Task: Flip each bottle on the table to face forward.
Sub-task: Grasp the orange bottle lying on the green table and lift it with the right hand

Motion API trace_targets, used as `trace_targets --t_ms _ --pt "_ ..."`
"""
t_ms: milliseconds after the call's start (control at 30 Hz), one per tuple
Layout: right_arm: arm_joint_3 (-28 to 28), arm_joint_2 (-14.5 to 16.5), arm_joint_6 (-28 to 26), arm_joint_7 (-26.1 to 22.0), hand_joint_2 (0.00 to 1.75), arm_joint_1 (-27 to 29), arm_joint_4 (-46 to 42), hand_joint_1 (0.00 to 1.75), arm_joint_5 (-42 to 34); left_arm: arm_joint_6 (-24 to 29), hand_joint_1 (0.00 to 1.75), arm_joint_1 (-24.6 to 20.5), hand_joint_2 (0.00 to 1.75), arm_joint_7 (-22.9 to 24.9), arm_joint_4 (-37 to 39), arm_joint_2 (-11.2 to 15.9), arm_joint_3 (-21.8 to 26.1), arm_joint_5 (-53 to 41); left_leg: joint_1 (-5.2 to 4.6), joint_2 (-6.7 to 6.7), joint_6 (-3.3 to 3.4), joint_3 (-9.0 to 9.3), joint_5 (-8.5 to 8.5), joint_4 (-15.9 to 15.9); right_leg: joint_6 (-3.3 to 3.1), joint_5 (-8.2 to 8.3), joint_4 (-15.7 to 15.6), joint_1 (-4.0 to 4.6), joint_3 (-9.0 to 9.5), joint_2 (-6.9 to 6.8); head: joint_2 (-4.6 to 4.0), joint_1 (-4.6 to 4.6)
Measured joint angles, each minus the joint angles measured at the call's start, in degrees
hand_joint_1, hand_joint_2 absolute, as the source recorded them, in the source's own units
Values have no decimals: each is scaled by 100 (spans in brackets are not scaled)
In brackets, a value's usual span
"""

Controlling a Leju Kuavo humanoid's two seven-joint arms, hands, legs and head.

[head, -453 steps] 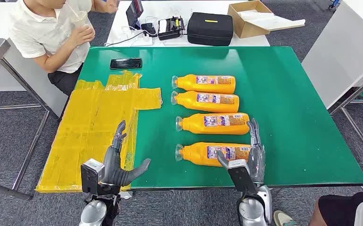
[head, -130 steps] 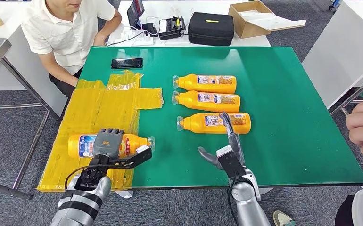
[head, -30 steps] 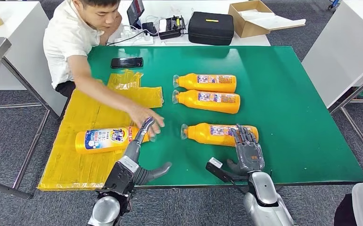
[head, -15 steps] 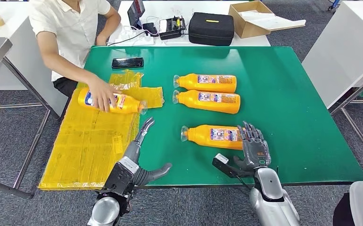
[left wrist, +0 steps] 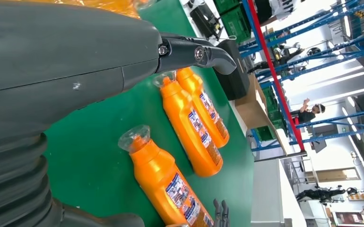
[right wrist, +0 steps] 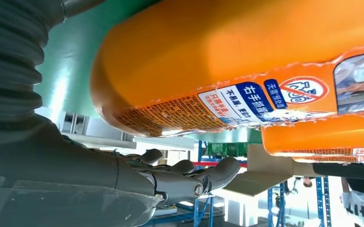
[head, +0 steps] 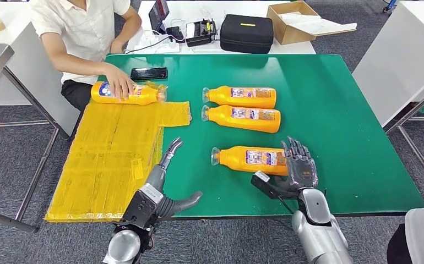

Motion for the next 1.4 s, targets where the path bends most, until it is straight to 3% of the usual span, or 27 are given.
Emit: trace_targets --t_ms 600,1267,1300,1400 --pt "-31 169 170 -384 175 -695 1072 0 -120 -209 0 -127 175 142 407 0 -133 472 1 32 0 33 -1 -1 -6 7 -1 2 16 13 0 0" --pt "322 233 353 -566 175 -906 1274 0 -303 -315 0 -185 175 223 637 0 -186 546 3 35 -1 41 0 -1 -14 13 0 5 21 17 0 -1" --pt "370 241 415 -568 175 -923 1279 34 -338 -329 0 -187 175 234 646 0 -190 561 3 37 -1 42 0 -1 -14 12 0 5 20 17 0 -1" --pt "498 244 651 -549 175 -1000 1361 164 -468 -374 0 -195 175 273 678 0 -202 592 4 41 -1 43 0 -1 -14 12 -1 6 20 19 0 -1"
